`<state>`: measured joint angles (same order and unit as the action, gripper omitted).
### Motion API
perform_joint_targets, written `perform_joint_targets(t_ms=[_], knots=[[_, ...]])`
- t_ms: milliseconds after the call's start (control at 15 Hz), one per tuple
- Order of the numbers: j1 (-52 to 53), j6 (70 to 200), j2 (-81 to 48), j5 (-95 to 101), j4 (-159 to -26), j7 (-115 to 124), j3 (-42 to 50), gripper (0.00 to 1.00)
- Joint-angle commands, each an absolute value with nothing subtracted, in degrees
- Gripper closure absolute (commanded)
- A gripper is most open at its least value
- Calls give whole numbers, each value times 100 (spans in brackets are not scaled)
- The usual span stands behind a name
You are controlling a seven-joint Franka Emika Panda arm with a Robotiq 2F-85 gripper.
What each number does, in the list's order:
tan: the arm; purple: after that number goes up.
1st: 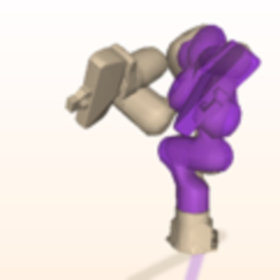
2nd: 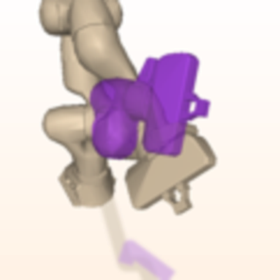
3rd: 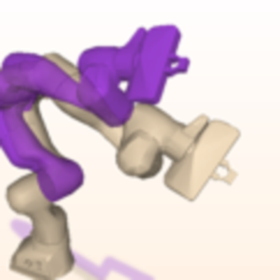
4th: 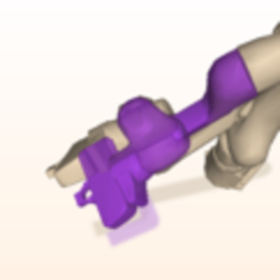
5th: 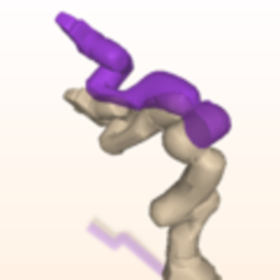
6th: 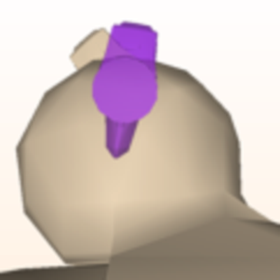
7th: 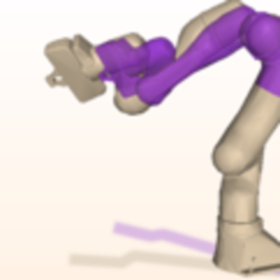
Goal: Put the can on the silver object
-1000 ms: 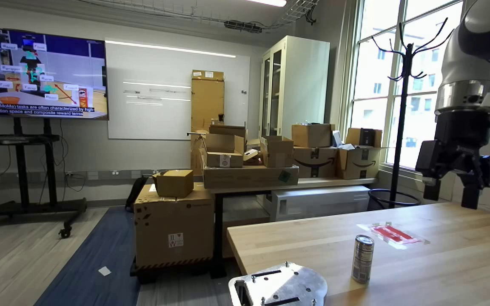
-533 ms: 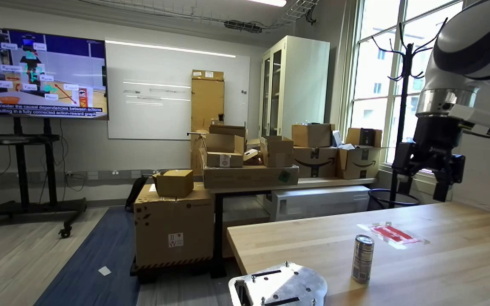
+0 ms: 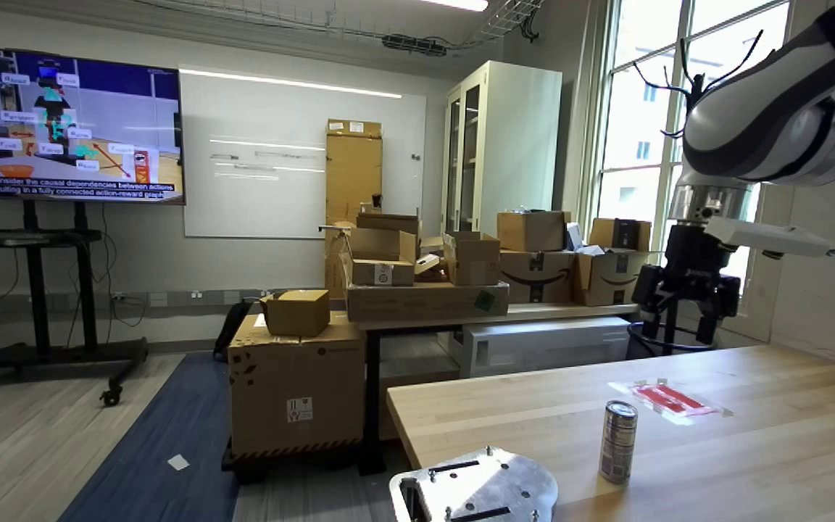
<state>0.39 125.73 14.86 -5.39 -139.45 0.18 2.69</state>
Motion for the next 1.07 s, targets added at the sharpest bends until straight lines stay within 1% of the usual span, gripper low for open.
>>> perform_joint_targets(t_ms=[0, 600, 1000], knots=[[-57, 12754, 697, -421, -13334, 102, 226, 0], [-158, 13079, -918, -477, -12207, 52, 323, 0], [-221, 13326, -1635, -474, -11893, 50, 349, 0]])
